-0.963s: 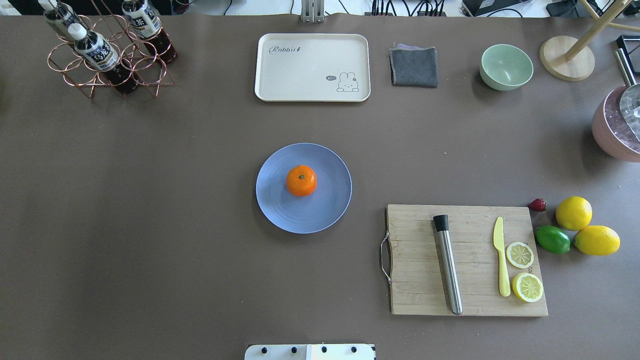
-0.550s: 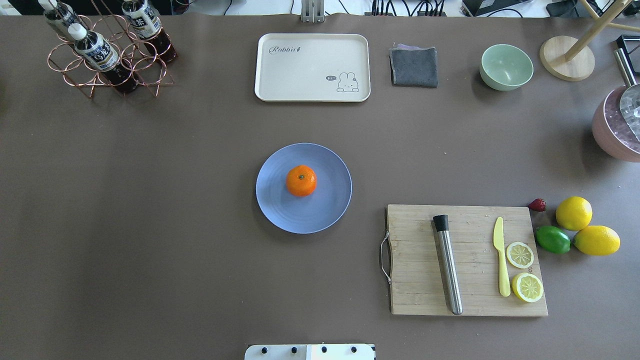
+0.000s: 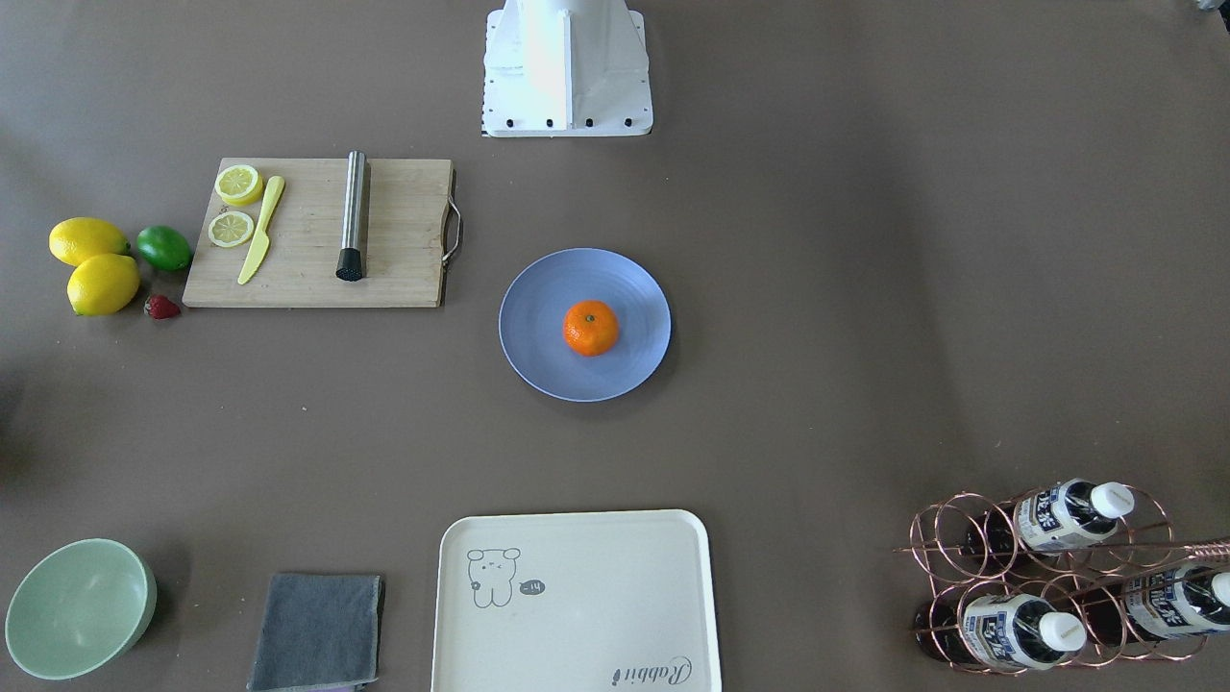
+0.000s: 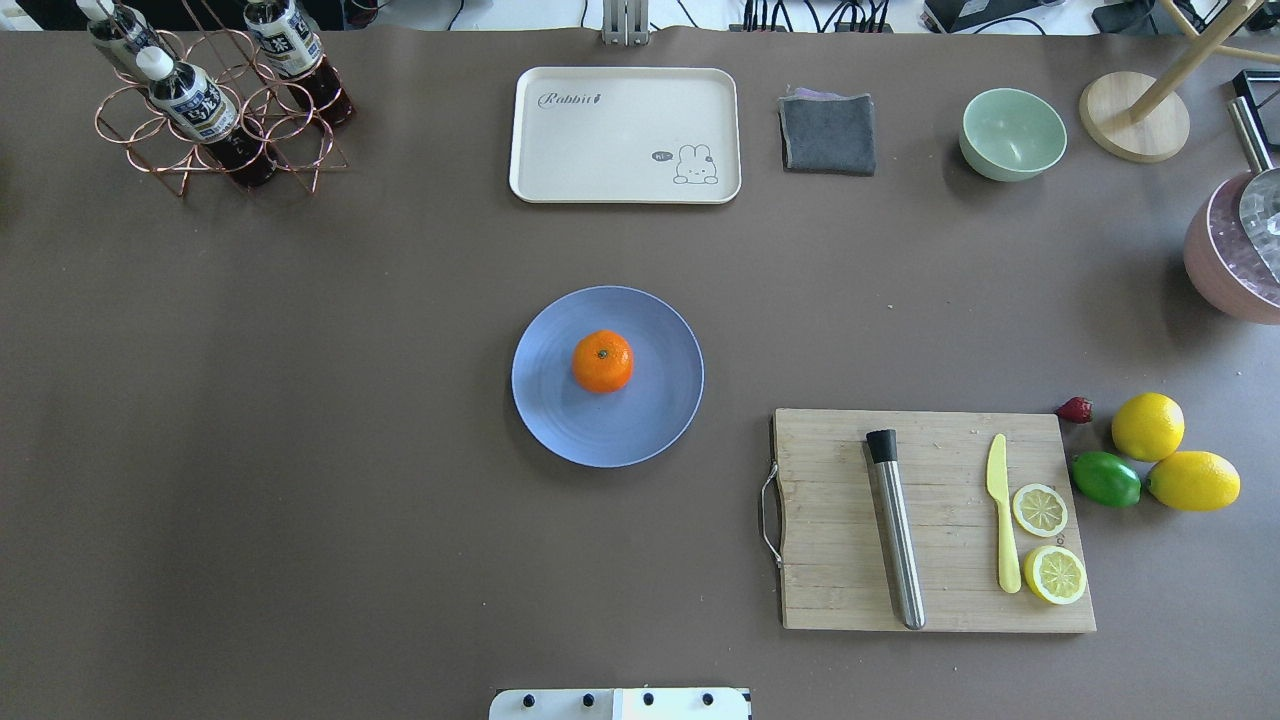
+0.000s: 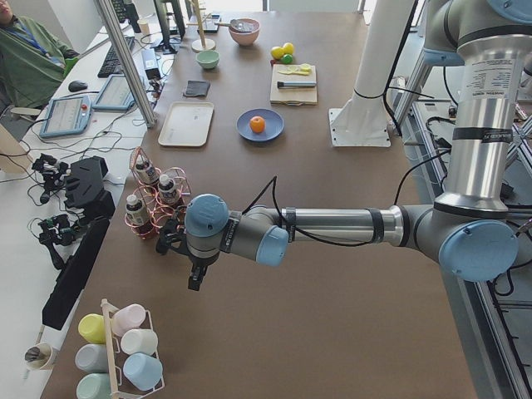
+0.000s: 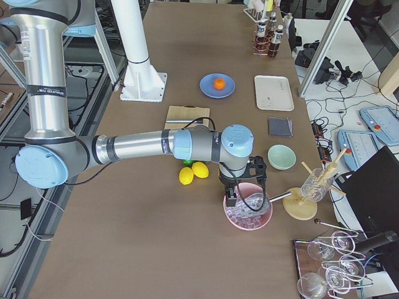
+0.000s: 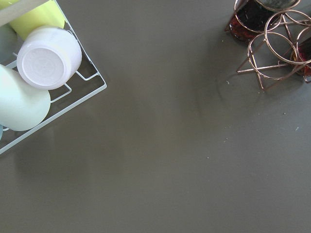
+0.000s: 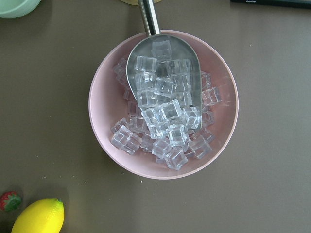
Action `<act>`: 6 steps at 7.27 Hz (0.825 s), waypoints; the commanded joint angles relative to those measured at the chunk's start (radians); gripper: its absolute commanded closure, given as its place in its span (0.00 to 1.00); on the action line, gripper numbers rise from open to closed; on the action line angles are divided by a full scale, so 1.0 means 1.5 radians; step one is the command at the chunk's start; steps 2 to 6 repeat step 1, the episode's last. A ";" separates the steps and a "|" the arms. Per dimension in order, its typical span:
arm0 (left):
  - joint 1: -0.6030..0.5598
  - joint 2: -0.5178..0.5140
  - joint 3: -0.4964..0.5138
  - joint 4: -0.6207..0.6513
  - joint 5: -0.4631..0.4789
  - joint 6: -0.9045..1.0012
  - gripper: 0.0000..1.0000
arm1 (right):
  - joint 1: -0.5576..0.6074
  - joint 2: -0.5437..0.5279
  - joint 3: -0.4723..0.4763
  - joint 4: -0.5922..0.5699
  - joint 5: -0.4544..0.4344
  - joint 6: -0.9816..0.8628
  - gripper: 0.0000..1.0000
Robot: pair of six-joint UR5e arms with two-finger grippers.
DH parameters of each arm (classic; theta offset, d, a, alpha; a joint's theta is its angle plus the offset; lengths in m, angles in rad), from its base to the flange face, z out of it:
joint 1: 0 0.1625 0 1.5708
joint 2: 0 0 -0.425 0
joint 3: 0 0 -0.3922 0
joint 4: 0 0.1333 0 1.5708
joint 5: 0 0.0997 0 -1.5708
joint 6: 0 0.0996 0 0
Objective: Pick orange to plate
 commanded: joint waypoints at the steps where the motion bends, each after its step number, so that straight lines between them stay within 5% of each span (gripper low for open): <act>1: -0.001 0.001 -0.001 0.000 0.000 0.000 0.02 | 0.000 -0.001 0.000 0.000 0.000 0.000 0.00; 6: -0.001 0.001 -0.001 0.000 0.000 0.000 0.02 | 0.000 -0.001 0.000 0.000 0.000 0.000 0.00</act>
